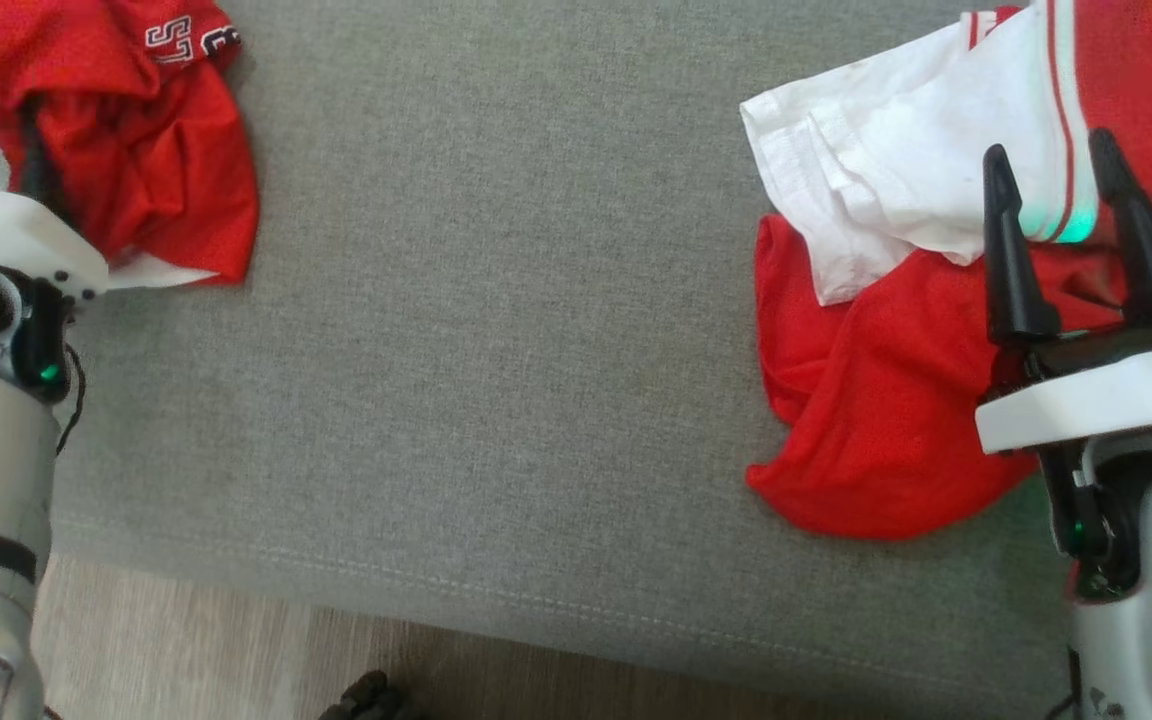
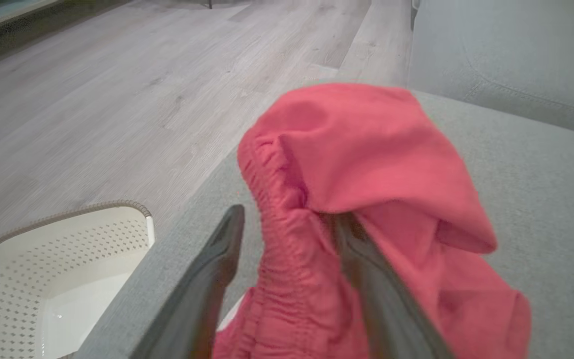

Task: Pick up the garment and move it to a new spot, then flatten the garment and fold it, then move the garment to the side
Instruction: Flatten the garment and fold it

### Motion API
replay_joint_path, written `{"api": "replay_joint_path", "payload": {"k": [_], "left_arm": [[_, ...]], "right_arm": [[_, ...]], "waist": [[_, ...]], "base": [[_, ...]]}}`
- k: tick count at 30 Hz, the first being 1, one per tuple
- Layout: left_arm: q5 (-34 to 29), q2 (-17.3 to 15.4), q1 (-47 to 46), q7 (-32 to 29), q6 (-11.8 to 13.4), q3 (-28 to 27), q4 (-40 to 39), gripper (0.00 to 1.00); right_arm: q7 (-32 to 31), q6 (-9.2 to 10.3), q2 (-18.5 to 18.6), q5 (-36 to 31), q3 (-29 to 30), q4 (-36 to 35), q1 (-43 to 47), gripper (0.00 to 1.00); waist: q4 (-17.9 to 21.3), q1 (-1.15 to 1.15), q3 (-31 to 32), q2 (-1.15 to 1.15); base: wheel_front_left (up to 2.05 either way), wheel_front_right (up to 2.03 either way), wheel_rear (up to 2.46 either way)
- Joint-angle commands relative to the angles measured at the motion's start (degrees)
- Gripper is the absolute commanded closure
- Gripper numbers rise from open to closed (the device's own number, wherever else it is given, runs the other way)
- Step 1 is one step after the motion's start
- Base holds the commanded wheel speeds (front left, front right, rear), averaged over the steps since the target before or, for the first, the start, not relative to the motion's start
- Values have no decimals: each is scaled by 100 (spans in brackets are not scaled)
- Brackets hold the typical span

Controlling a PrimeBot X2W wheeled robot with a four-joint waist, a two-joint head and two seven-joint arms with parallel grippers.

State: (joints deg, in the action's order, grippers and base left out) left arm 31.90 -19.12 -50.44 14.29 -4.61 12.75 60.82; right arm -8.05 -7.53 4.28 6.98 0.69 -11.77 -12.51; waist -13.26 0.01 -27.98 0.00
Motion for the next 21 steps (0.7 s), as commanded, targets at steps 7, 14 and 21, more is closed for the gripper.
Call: {"api": "replay_joint_path", "payload": {"k": [7, 14, 21], "left_arm": [[-270, -480, 607, 70, 64, -786, -917, 0], [-713, -297, 1870, 70, 351, -1374, -2361, 0], [-1067, -79, 3028, 71, 517, -1607, -3852, 0]], "right_arm": [[224, 4, -50, 47, -188, 2, -94, 0], [469, 4, -85, 147, -214, 371, 116, 0], [602, 4, -106, 207, -197, 593, 386, 0]], "waist": [[161, -1, 473, 0], [375, -1, 1104, 0], [585, -1, 1606, 0]], "base": [[0, 0, 0], [0, 0, 0], [0, 0, 0]]}}
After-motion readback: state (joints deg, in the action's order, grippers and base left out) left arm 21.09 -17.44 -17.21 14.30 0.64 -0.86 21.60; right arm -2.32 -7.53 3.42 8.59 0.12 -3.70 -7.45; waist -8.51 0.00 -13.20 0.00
